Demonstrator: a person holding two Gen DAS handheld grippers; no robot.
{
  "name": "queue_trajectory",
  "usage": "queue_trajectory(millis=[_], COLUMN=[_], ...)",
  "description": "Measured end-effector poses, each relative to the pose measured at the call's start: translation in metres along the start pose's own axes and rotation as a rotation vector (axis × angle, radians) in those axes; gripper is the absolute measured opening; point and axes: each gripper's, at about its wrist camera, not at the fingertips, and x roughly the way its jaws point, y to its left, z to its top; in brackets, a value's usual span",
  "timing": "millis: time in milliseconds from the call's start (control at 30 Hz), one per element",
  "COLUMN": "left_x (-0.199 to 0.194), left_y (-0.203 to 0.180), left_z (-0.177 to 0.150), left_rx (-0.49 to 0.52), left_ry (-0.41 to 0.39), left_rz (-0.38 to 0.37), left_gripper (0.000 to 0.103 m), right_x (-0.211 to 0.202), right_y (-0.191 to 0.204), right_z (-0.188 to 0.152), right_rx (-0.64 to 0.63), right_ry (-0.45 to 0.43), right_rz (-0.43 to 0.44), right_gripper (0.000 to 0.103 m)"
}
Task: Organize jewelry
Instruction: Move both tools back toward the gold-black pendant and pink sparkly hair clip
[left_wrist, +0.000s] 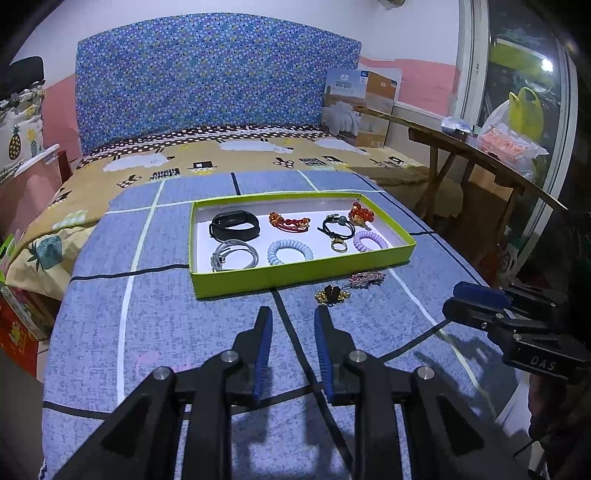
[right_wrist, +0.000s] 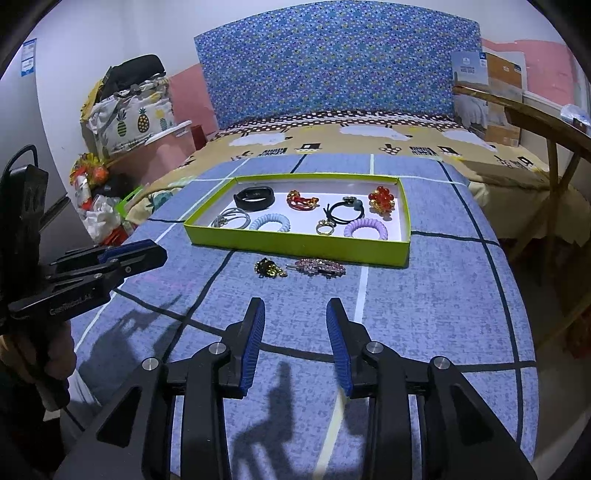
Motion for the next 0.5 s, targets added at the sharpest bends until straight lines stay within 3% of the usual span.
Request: queue_trajectory(millis=[500], left_x=[0.036], left_y=[-0.023], left_z=[0.008], left_rx=[0.043], left_ry=[0.058], left_rz=[-0.042], left_gripper=[0.030], right_x=[0.003], right_y=[-0.010], right_z=[-0.001], right_rx=[0.014], right_ry=[0.010], right_rz=[-0.007], right_gripper=[0.036])
